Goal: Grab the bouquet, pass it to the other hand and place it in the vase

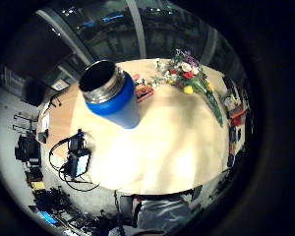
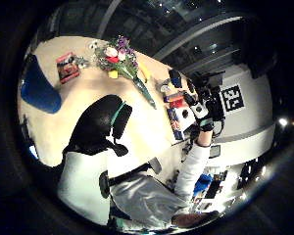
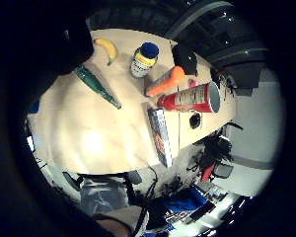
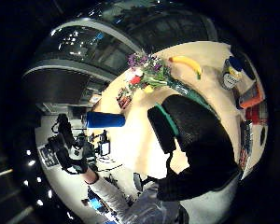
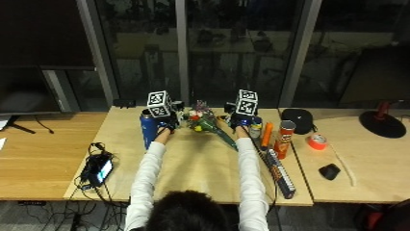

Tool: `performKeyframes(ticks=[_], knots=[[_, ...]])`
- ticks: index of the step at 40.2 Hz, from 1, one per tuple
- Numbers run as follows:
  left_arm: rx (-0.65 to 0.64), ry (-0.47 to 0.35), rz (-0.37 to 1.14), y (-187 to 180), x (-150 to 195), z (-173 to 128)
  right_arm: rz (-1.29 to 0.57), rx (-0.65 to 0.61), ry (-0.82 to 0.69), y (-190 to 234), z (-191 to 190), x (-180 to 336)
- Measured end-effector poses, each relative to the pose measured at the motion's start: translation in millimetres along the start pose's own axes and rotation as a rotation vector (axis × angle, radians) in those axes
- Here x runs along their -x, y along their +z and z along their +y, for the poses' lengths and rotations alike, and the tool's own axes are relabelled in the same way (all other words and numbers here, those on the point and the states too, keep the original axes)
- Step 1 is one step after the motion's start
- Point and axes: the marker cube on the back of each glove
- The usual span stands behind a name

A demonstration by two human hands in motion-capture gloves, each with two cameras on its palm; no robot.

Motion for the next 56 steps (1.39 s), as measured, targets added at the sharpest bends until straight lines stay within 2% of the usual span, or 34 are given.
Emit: performKeyframes(ticks=[4, 8, 14, 18, 23, 28, 30, 32, 40, 45, 51, 56], knots=[[0.013, -0.003, -0.006, 9, -9, 3, 0.023, 0.003, 0.040, 6, -4, -7], [0.027, -0.008, 0.017, 22, -20, 11, -0.006, 0.123, 0.031, 28, -13, -15], [0.030, 0.021, 0.028, 26, -36, 22, -0.018, 0.164, 0.032, 28, -16, -27], [0.047, -0.019, -0.012, 16, -37, 33, -0.025, 0.153, 0.035, 20, -17, -32], [-0.009, 0.041, 0.039, 4, -38, 43, -0.064, 0.145, 0.009, 13, -13, -27], [0.057, -0.070, -0.035, -1, -25, 63, -0.079, 0.166, 0.012, 13, -12, -19], [0.063, -0.078, -0.028, -2, -22, 65, -0.083, 0.154, 0.020, 9, -11, -15], [0.048, -0.048, 0.013, -1, -21, 65, -0.087, 0.146, 0.037, 9, -14, -12], [0.016, 0.017, 0.096, 6, -16, 66, -0.106, 0.220, 0.197, 47, -31, -20], [0.072, 0.037, 0.153, 13, -19, 70, -0.126, 0.293, 0.230, 85, -32, -27], [0.173, -0.002, 0.143, 27, -20, 78, -0.098, 0.300, 0.241, 139, -36, -38], [0.269, -0.093, 0.115, 36, -16, 83, -0.081, 0.330, 0.256, 164, -30, -40]])
